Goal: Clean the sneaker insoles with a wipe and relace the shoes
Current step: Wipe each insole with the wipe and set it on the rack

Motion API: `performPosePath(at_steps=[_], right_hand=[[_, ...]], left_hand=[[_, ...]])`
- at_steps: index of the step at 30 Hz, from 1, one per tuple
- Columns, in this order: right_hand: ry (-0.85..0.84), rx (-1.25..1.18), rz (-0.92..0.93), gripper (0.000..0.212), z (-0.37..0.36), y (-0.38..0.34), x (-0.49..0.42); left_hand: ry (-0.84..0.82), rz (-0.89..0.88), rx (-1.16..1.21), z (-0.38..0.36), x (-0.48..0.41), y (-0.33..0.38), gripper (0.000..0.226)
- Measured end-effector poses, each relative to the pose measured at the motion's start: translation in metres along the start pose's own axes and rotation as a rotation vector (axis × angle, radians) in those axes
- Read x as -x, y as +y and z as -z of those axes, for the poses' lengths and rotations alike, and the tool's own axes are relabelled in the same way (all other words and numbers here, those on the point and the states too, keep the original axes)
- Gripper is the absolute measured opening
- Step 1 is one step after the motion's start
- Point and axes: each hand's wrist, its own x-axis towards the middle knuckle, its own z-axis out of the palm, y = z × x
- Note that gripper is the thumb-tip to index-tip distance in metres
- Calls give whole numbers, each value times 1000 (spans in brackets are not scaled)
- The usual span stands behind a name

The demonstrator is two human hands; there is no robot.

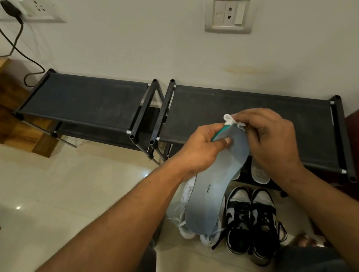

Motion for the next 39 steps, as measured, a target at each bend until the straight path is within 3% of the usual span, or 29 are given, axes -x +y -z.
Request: performPosePath(at_steps=[6,12,22,25,29,34,39], right_hand=[[47,-40,-125,27,-1,0,-1],[27,9,-64,24,-3,0,2],[-183,241,139,40,-21,-10,25],[-222,243,196,40,-19,-15,30],[-414,184,291,38,-29,-30,49],[-386,-1,134,37,-21,-24,42],[-310,-402,-354,40,-6,-14,40]], left_hand=[[61,-19,-13,2,0,1,29],[126,-13,151,2,-3,4,27],[238,103,374,11,-7,7,21],[304,122,389,10,-10,7,19],[439,150,432,16,-18,5,13],[487,167,363,22,-19,4,12],[461,188,335,25,-20,4,19]])
